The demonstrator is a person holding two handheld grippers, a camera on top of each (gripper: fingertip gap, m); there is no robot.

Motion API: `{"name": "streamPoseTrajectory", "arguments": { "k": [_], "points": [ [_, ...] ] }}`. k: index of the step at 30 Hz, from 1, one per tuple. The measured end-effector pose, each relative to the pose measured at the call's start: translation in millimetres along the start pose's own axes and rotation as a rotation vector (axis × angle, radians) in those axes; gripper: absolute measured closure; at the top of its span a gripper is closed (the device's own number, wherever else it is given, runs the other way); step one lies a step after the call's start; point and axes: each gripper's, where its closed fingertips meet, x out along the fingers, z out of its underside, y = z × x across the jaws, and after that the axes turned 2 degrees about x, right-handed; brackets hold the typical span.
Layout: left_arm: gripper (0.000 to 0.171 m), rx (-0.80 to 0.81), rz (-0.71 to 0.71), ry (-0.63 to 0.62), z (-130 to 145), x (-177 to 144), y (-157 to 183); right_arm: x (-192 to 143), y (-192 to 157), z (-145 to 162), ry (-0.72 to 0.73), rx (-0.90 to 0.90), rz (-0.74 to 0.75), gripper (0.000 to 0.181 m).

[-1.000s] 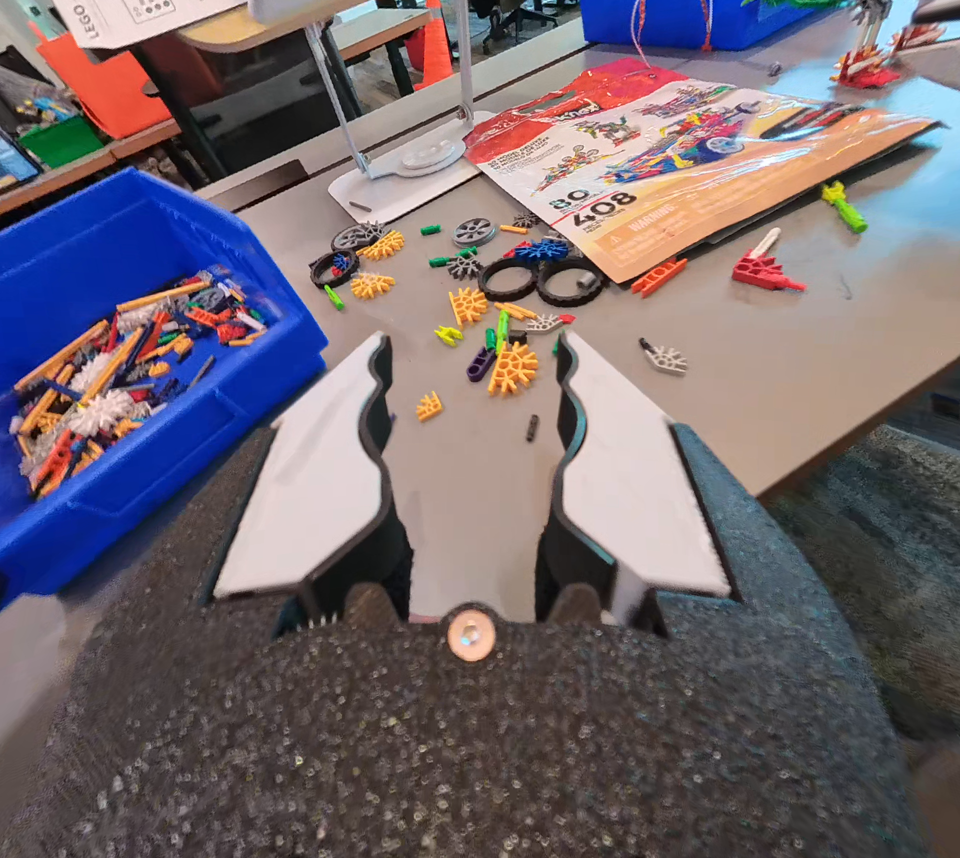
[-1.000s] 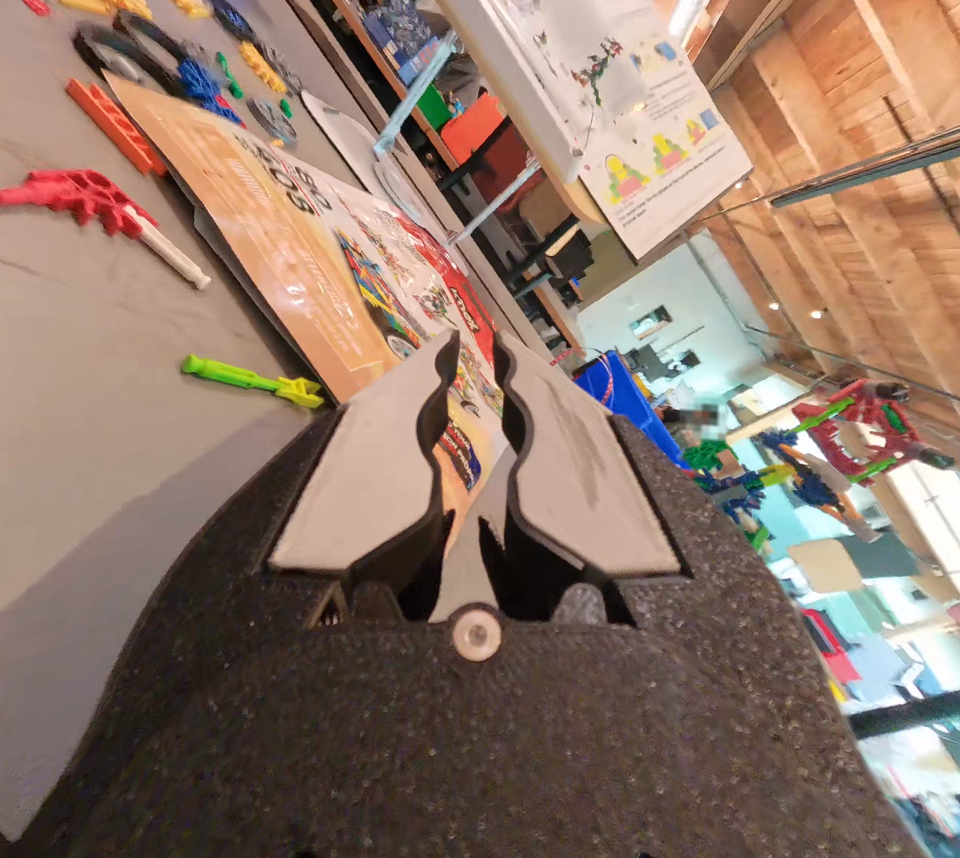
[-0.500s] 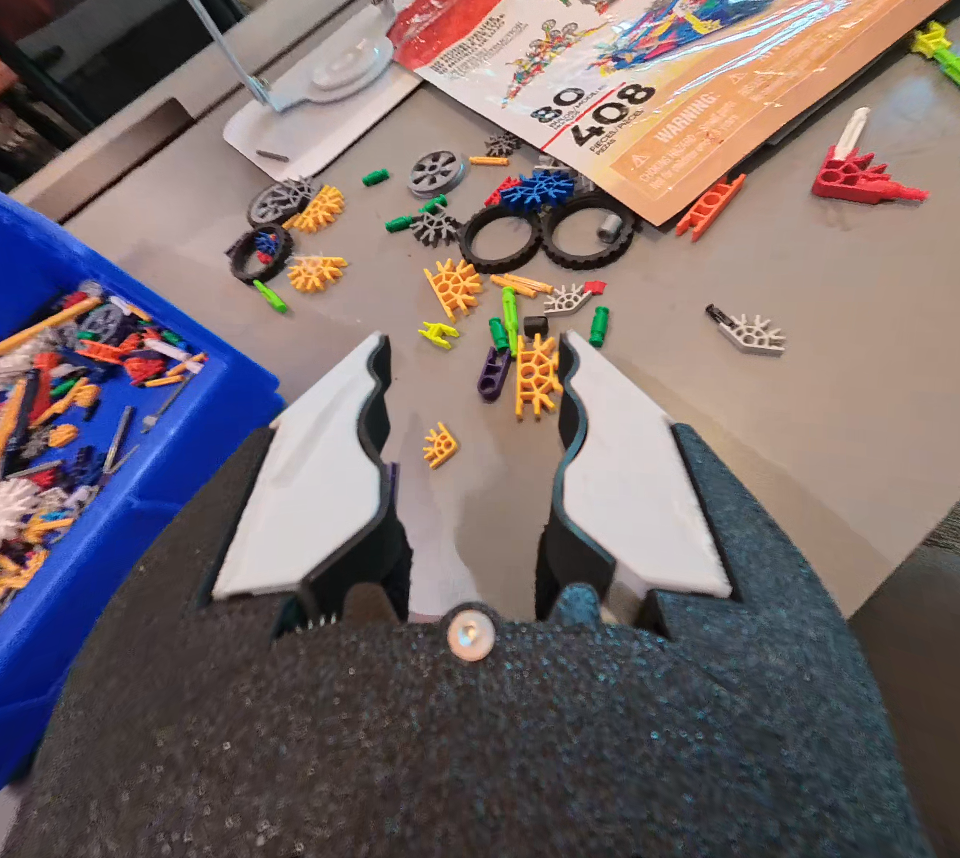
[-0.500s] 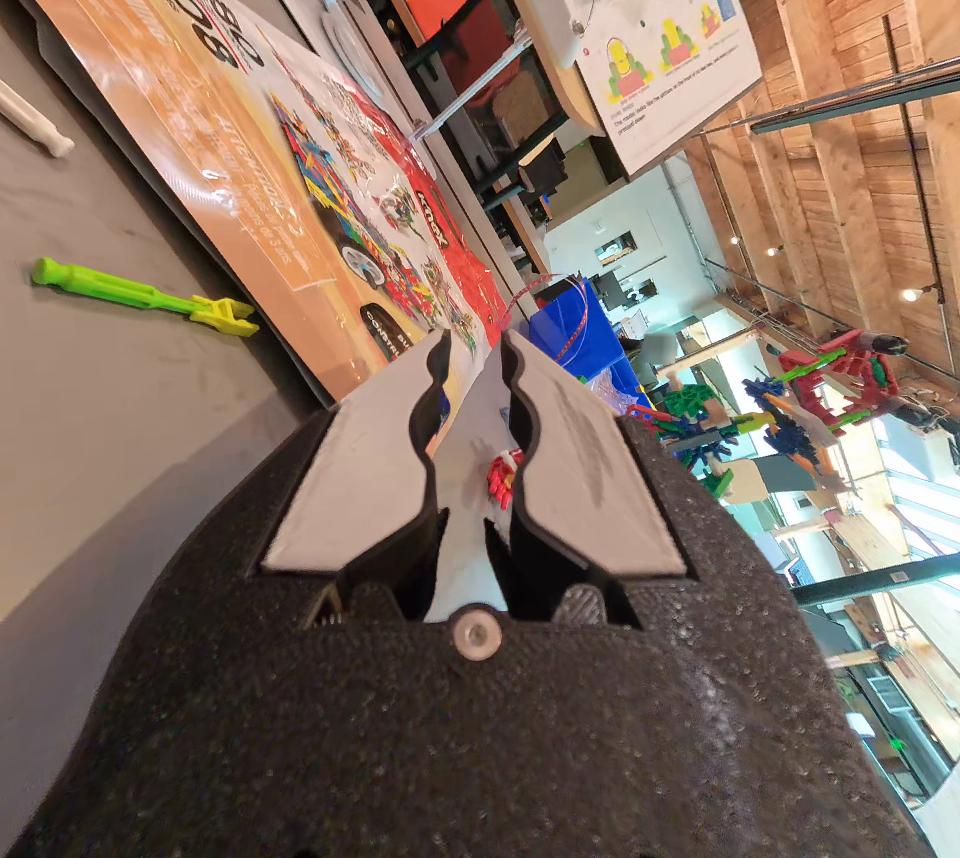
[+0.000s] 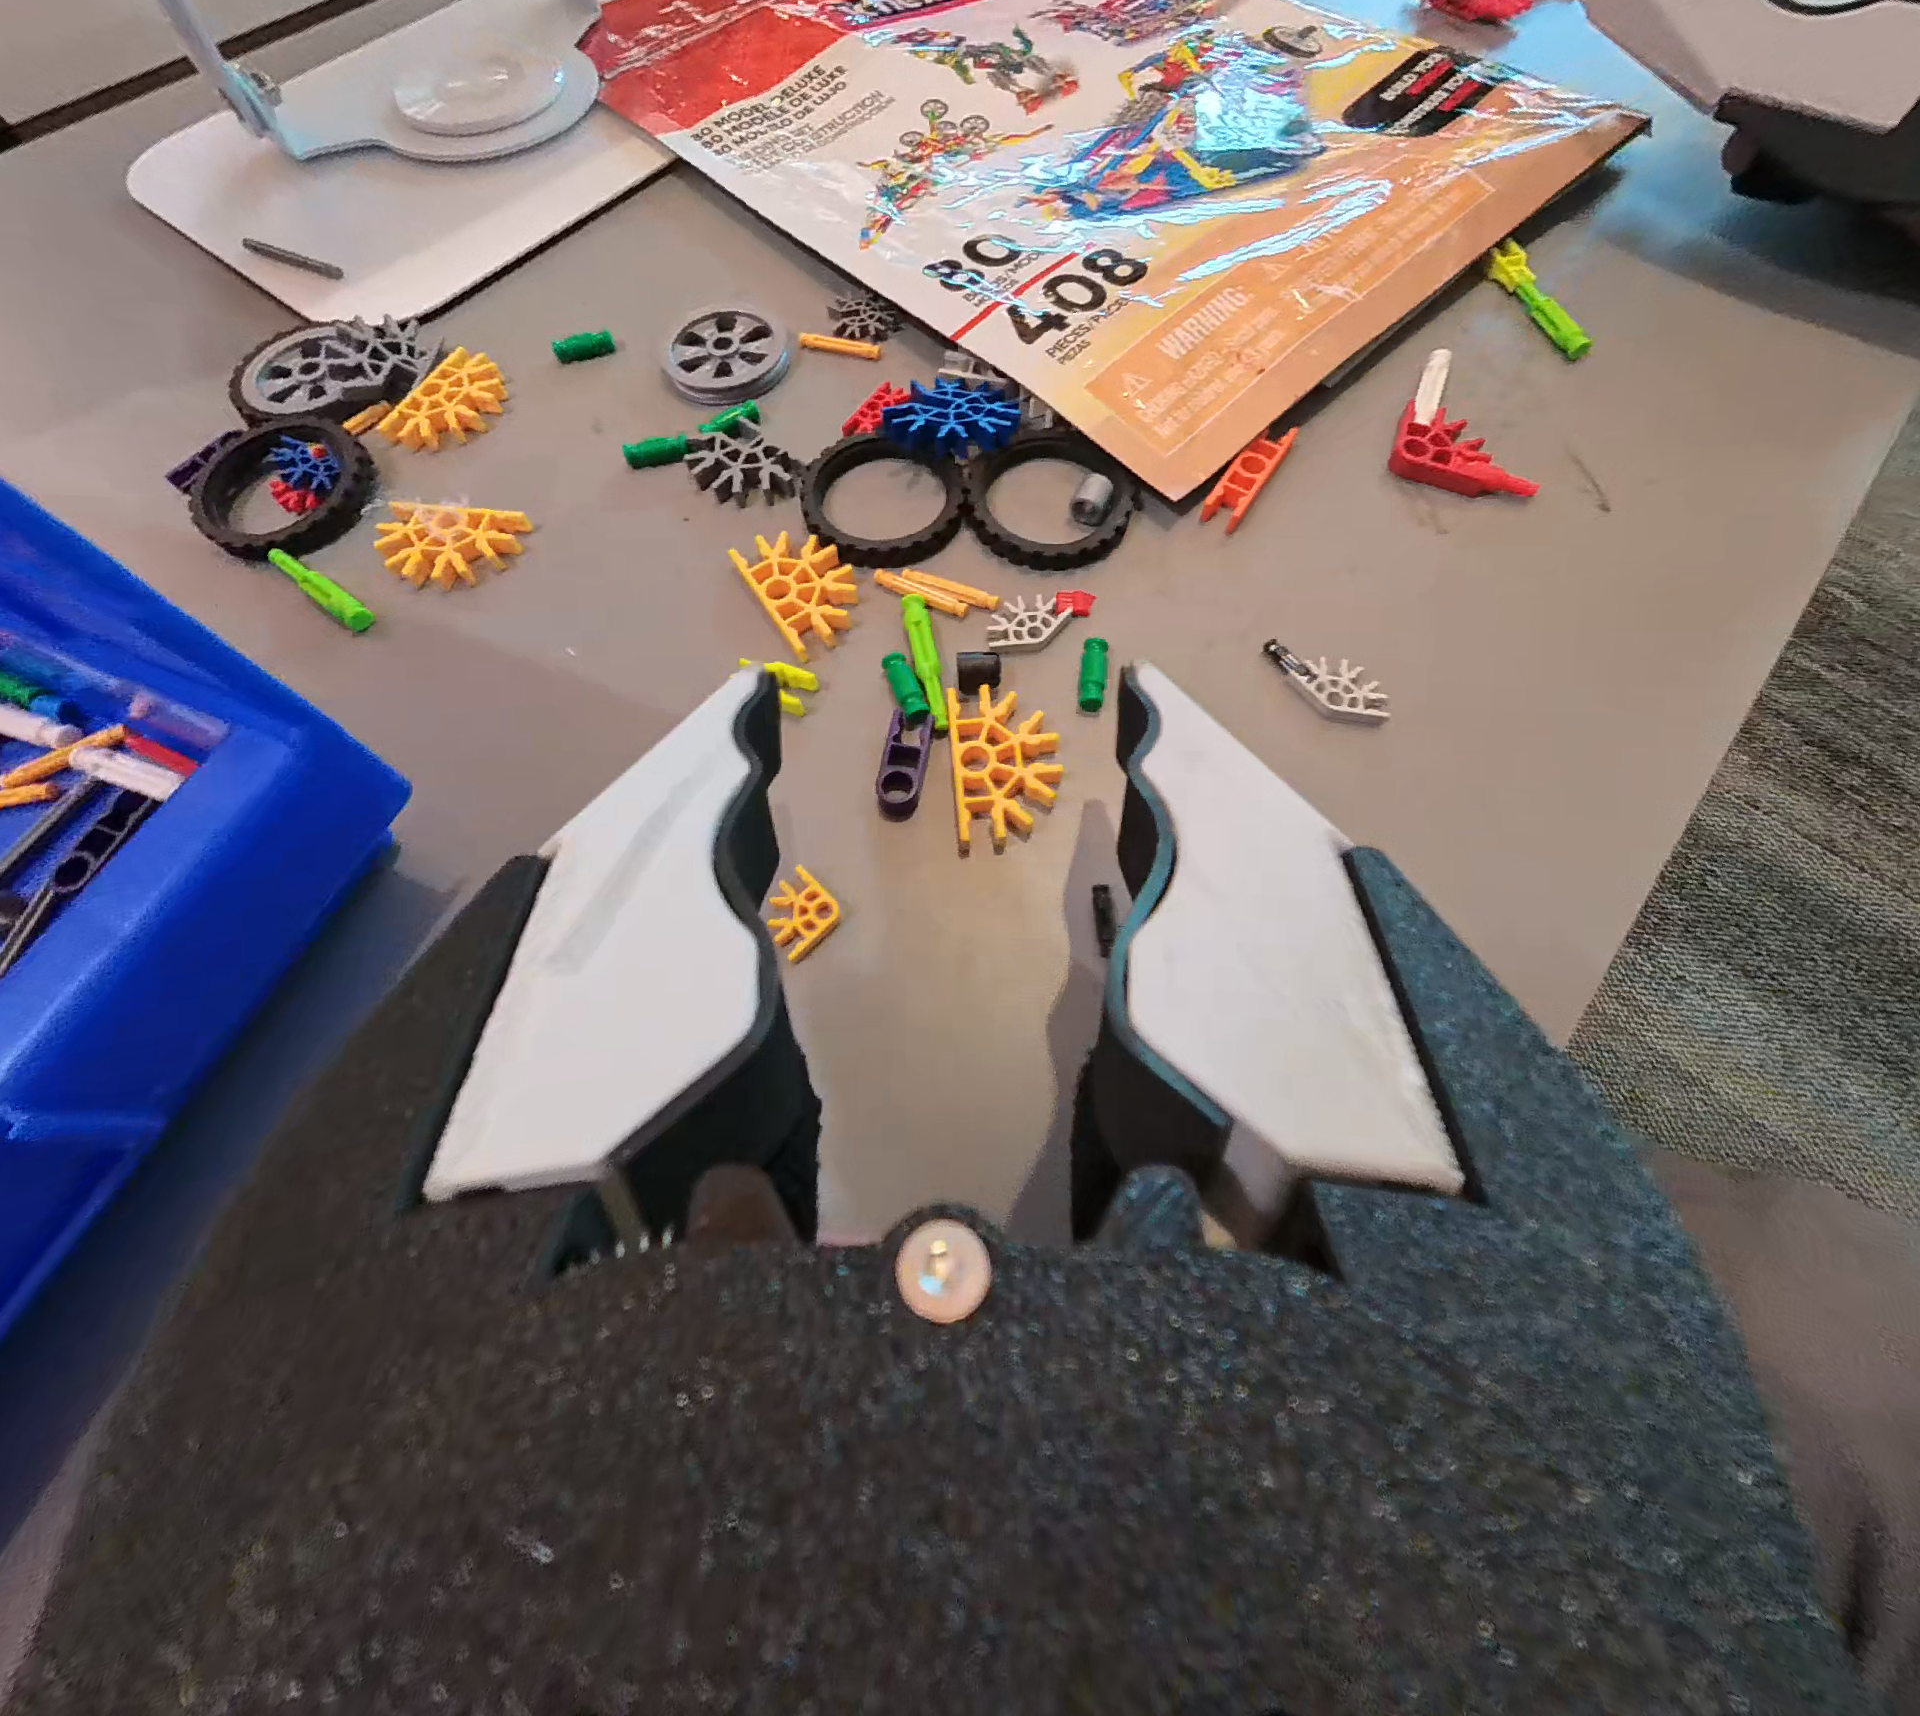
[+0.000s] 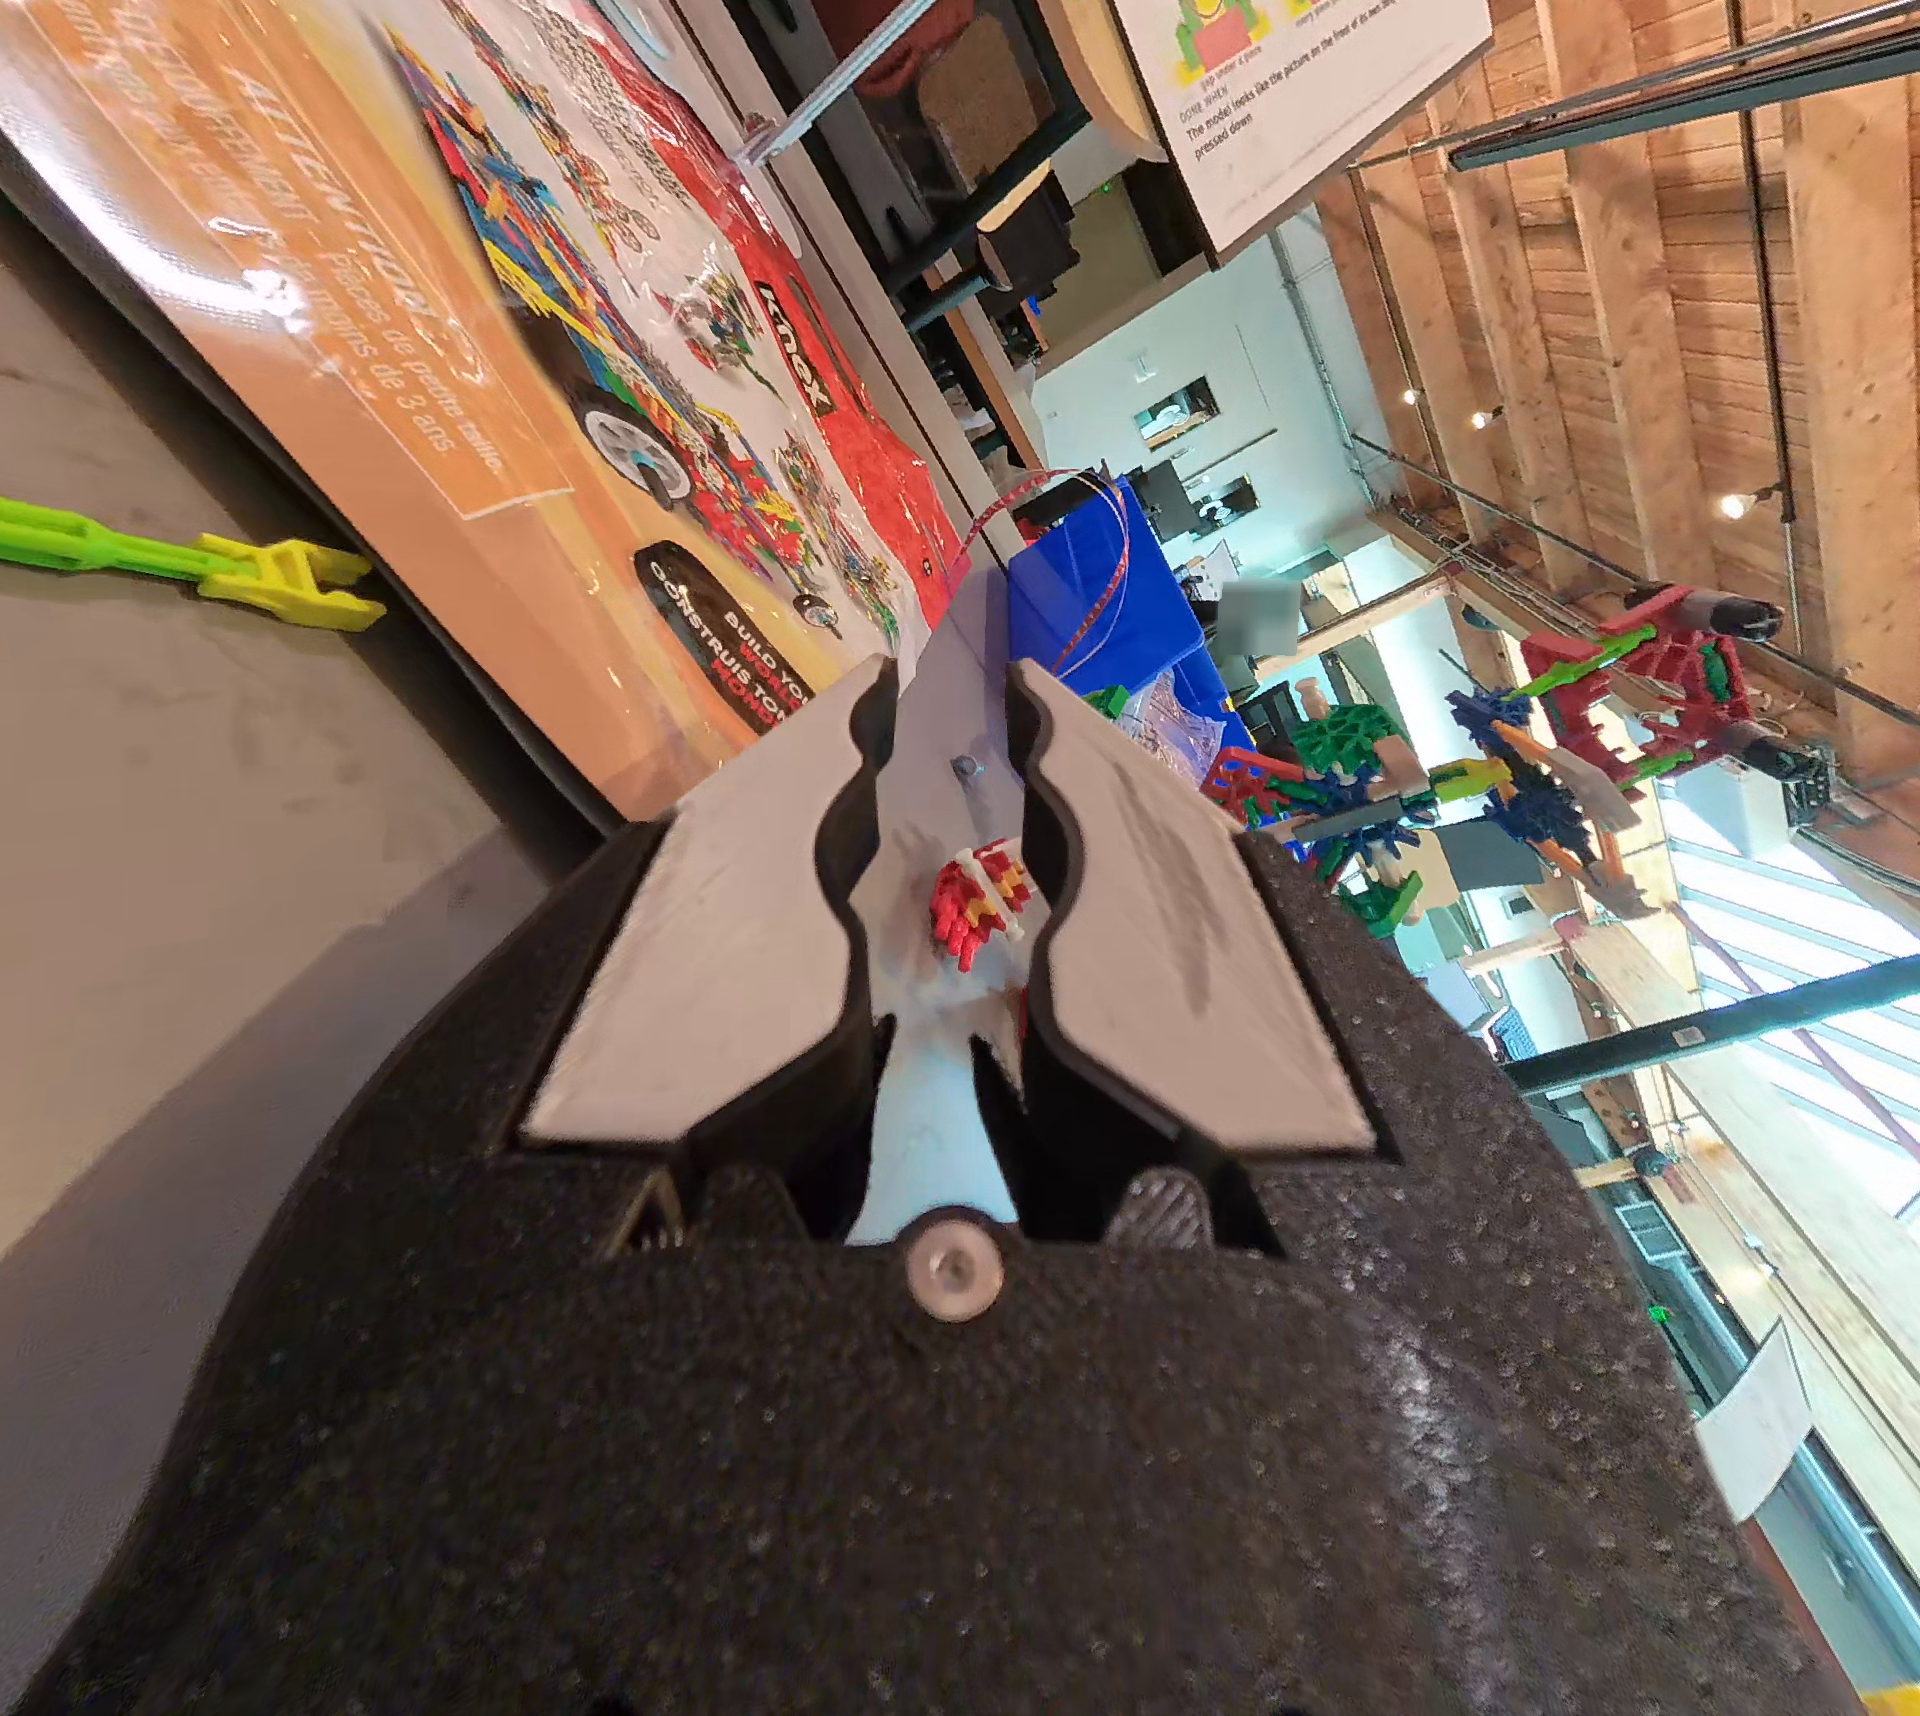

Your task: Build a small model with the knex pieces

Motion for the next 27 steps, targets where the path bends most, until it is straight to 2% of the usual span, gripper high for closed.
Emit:
{"name": "streamPoseTrajectory", "arguments": {
  "k": [6, 15, 21, 27],
  "points": [
    [0.108, -0.007, 0.043, 0.013, -2, 0, 4, 1, 0, 1, 0.000, -0.002, -0.002, 0.161],
    [0.109, 0.025, 0.010, 0.075, -16, 5, 1, 0, 2, 2, 0.006, 0.000, 0.000, 0.161],
    [0.110, 0.115, -0.034, 0.099, -23, 11, 2, 0, 2, 5, 0.013, -0.007, -0.014, 0.161],
    [0.113, 0.118, -0.051, 0.199, -35, 1, 1, -1, 2, 6, 0.023, -0.010, -0.020, 0.161]
  ]
}}
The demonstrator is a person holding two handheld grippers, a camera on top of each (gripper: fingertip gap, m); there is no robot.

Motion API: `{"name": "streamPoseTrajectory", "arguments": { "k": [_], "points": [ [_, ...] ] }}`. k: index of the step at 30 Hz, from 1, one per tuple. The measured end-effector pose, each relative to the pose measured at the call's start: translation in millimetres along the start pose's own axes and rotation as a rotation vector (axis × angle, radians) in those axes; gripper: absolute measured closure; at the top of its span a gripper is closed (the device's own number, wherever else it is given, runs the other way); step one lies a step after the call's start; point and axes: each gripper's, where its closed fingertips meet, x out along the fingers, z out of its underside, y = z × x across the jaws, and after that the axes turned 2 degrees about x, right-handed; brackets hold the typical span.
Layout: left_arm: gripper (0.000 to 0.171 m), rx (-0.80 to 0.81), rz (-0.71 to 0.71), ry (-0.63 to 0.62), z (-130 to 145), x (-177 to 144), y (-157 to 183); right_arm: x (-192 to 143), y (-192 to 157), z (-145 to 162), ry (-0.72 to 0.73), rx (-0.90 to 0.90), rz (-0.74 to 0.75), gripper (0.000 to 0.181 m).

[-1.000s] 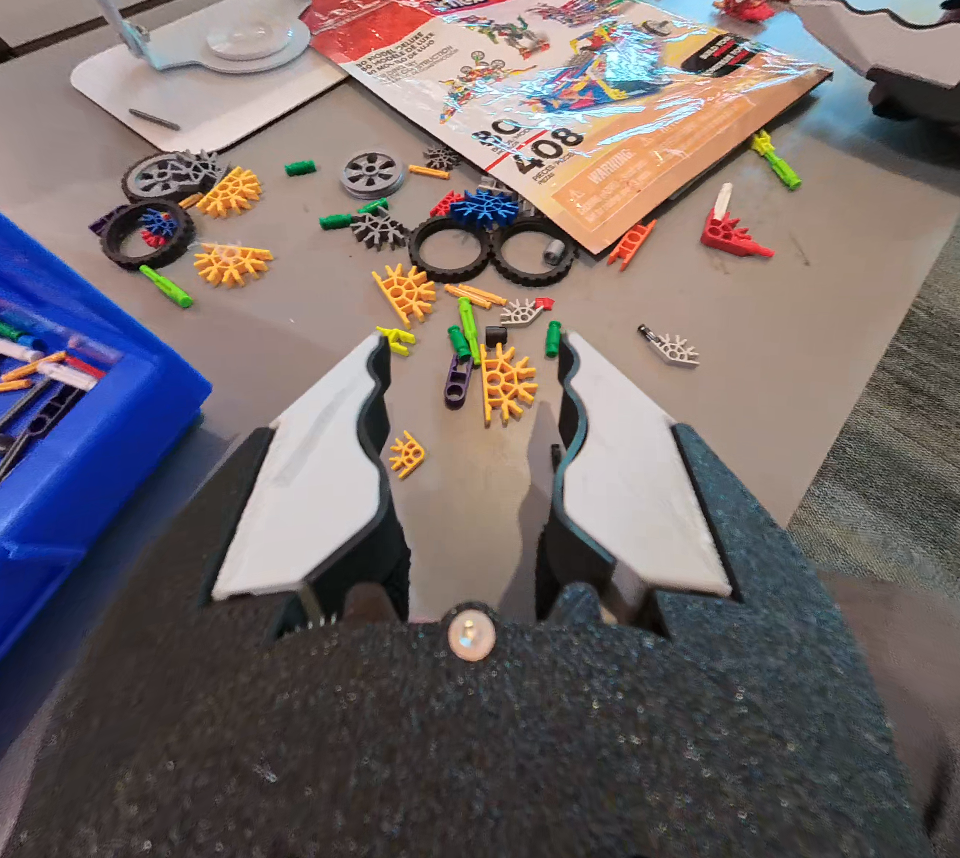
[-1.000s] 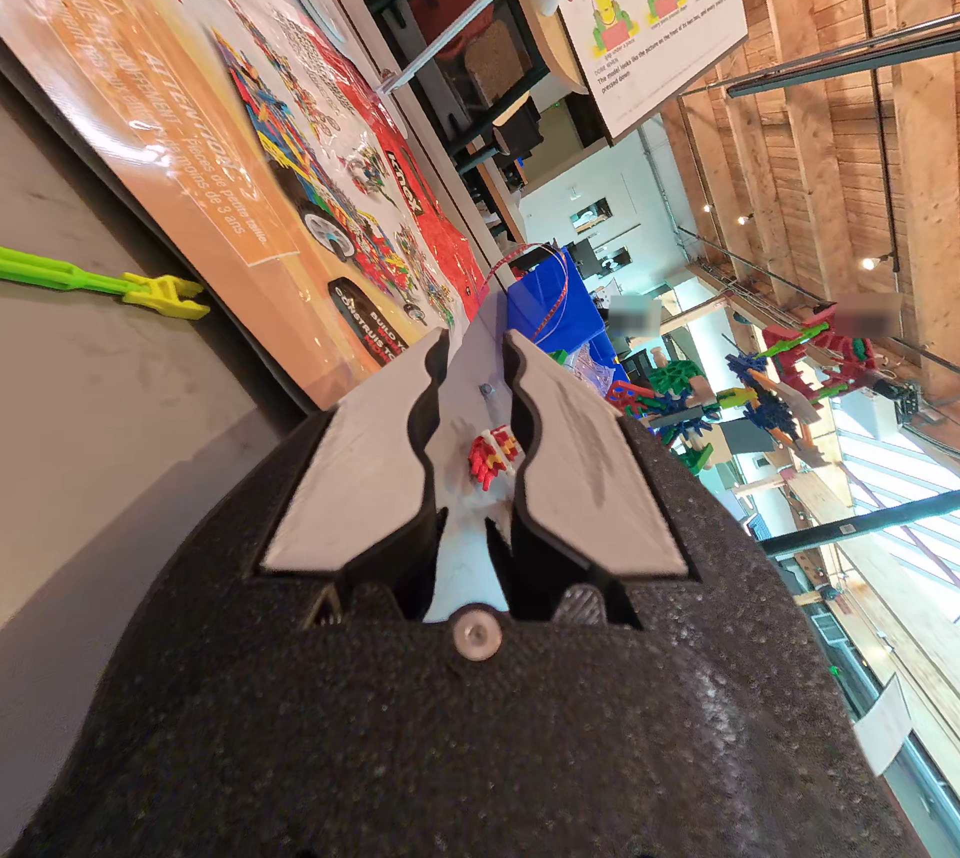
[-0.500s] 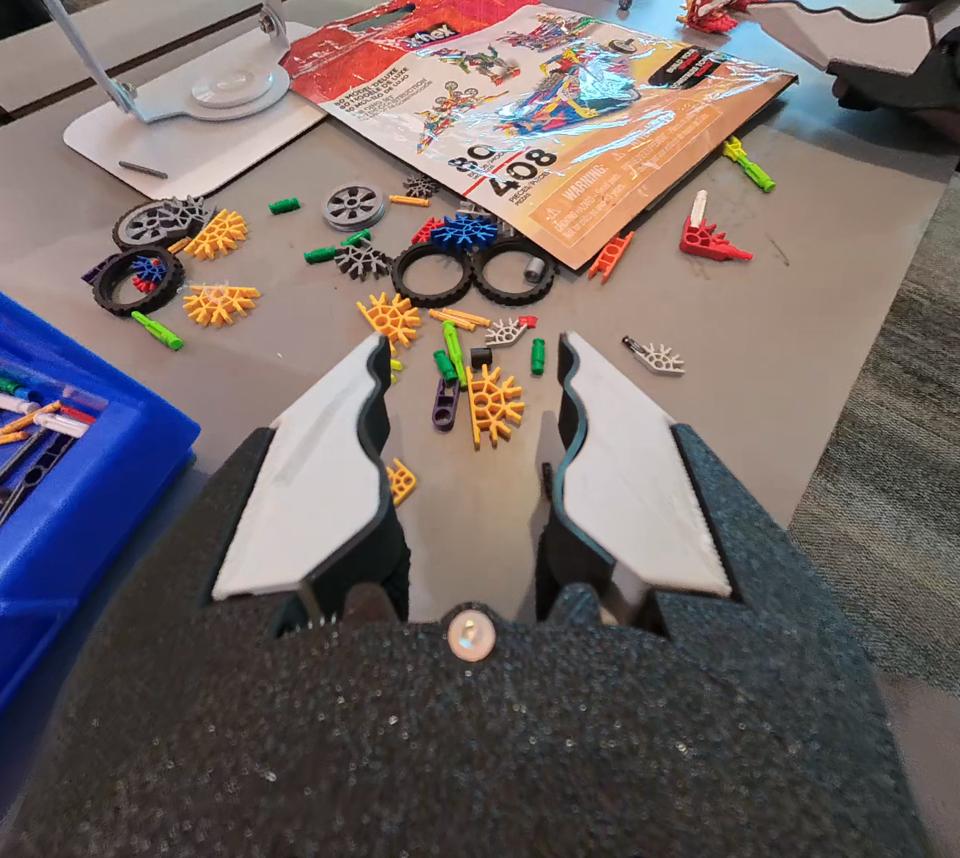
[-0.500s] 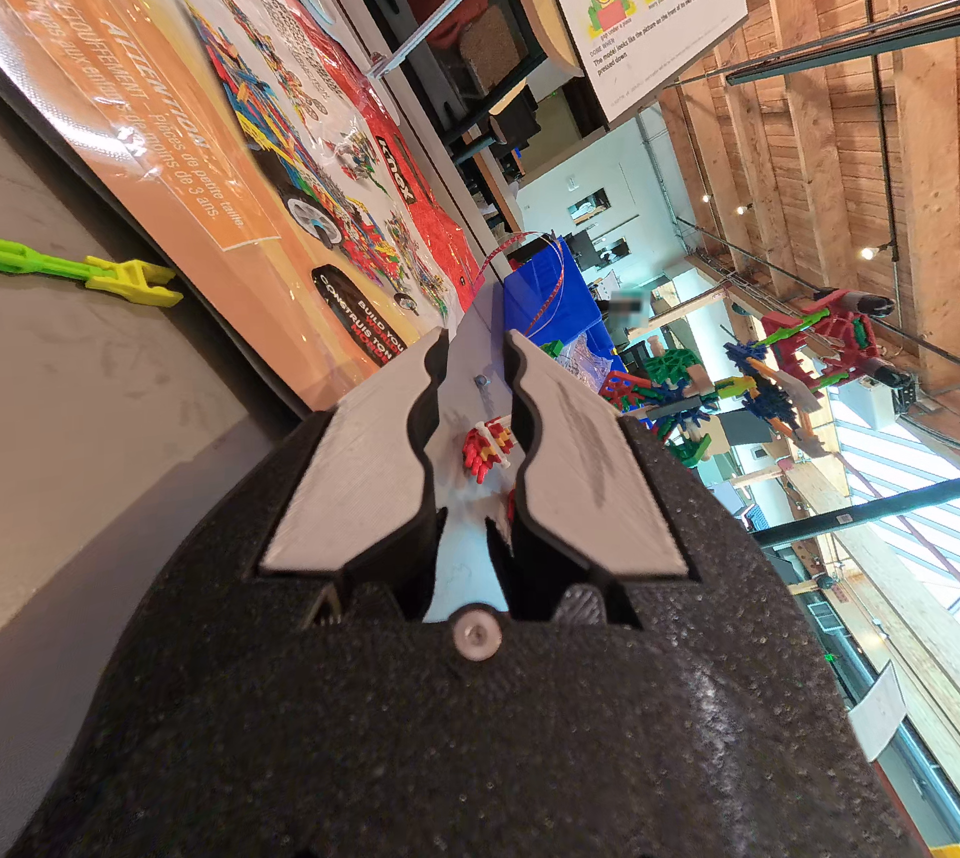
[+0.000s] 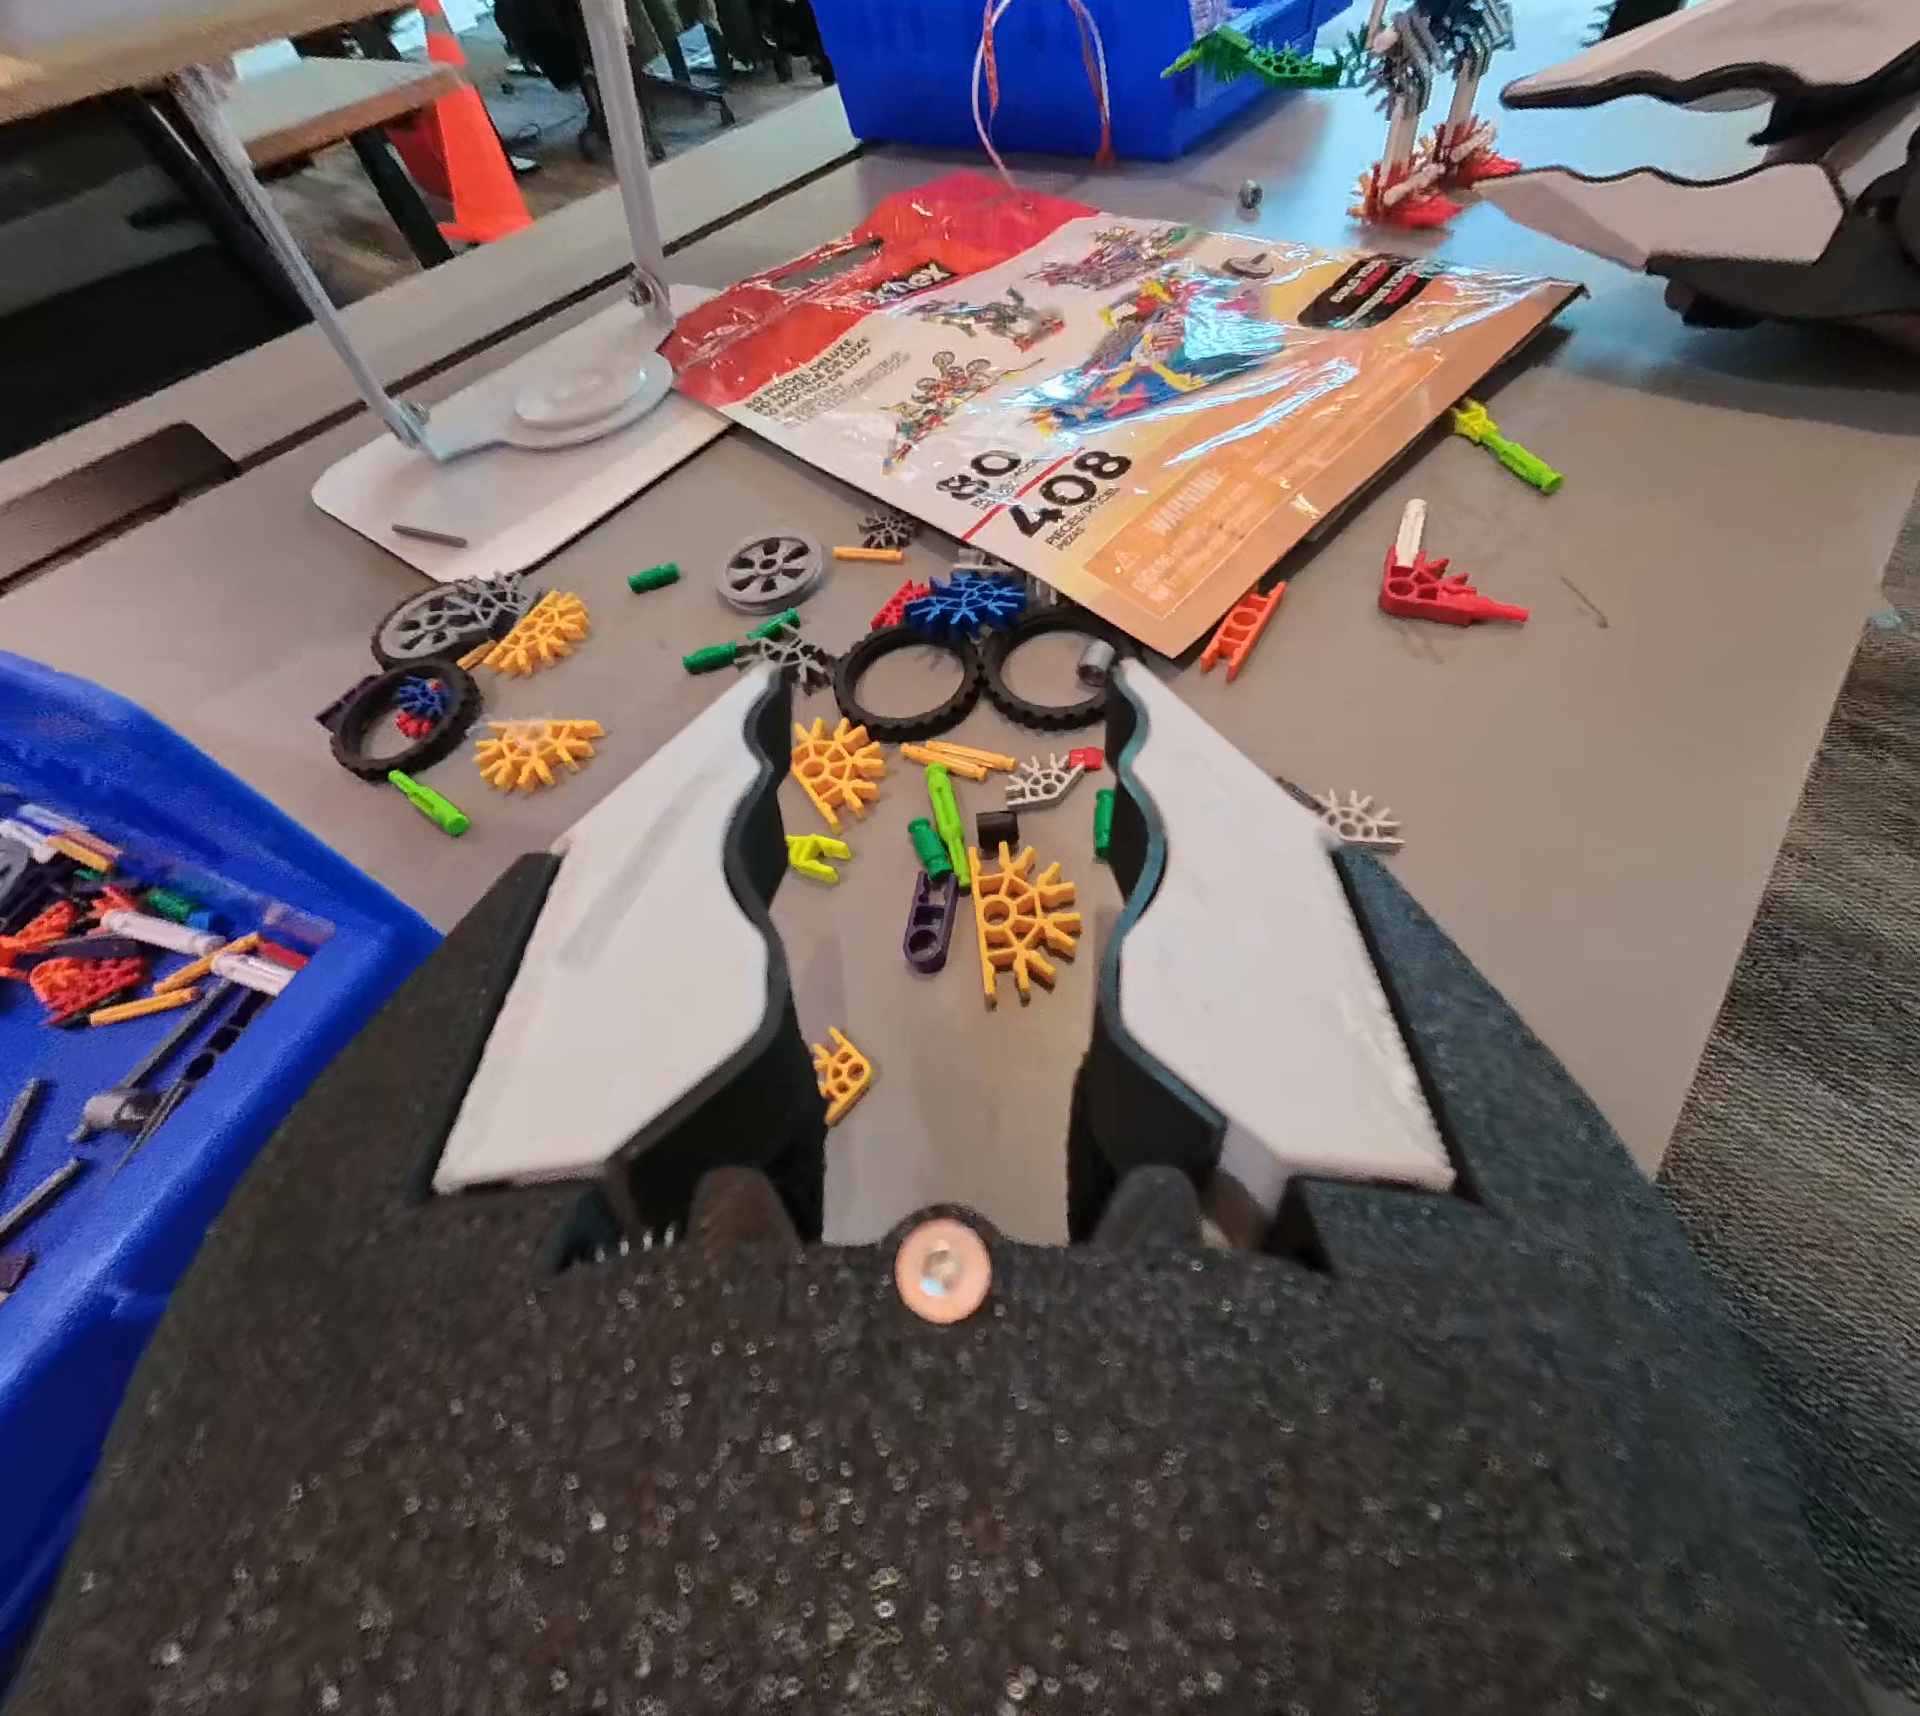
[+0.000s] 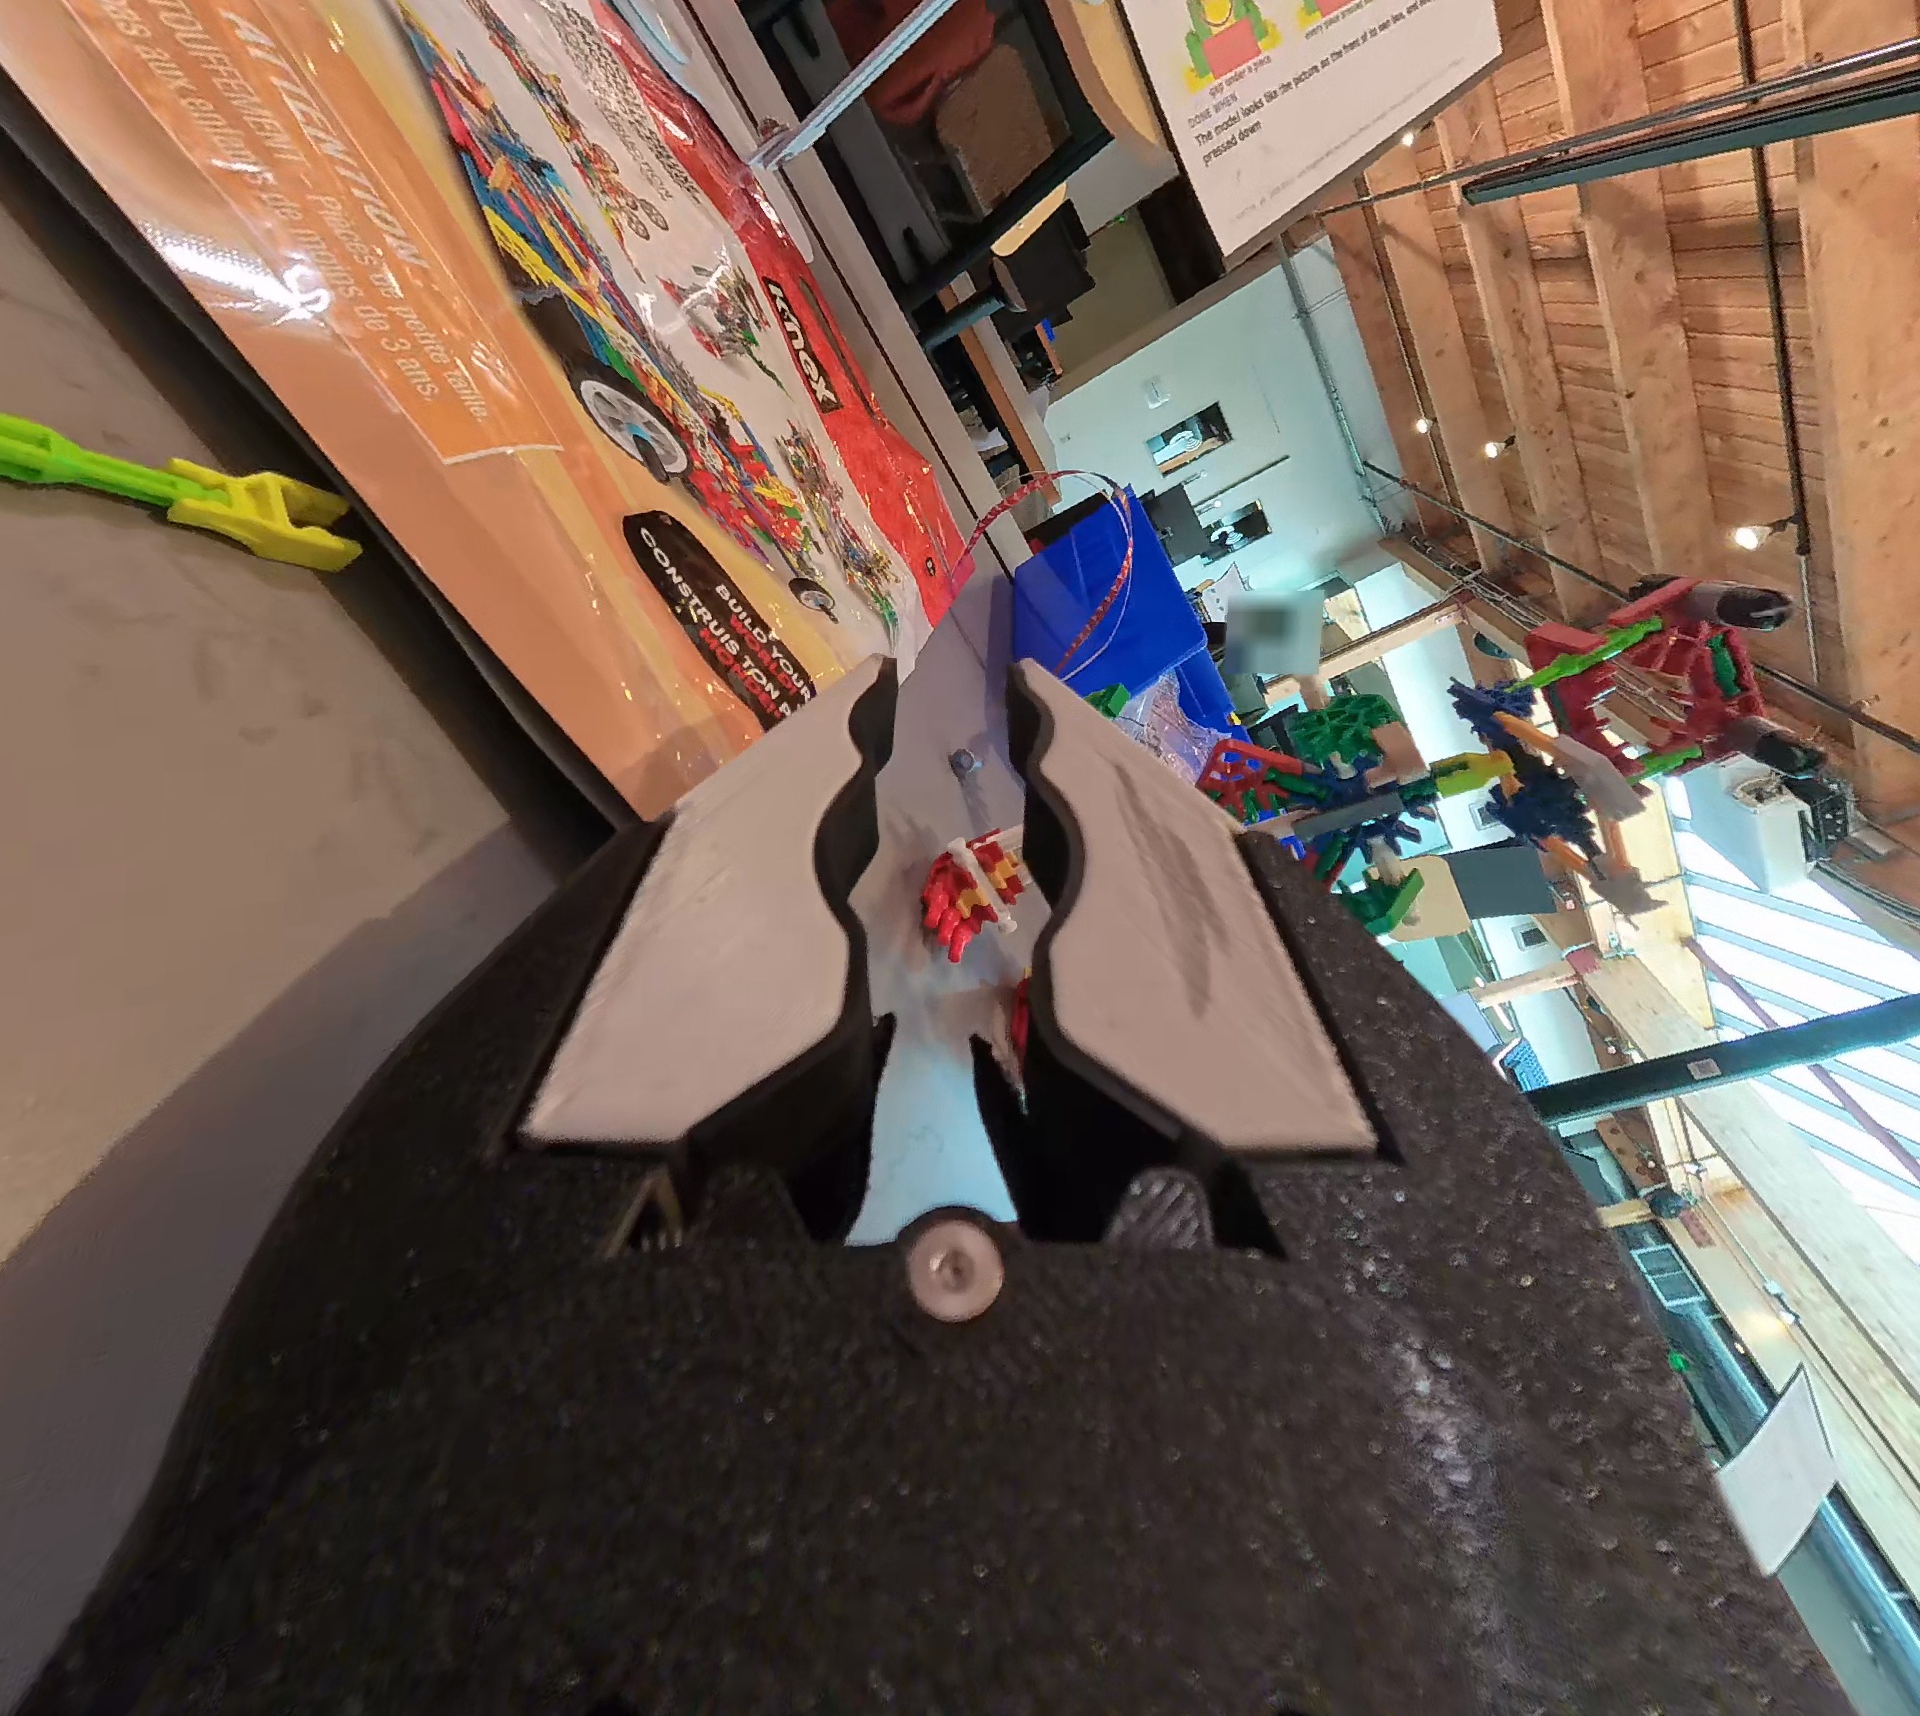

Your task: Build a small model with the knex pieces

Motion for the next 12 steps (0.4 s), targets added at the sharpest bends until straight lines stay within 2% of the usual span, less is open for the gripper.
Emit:
{"name": "streamPoseTrajectory", "arguments": {
  "k": [12],
  "points": [
    [0.112, 0.092, -0.023, 0.023, -3.2, -1.0, 6.8, -0.6, 3.0, 0.8, 0.002, 0.014, 0.007, 0.161]
  ]
}}
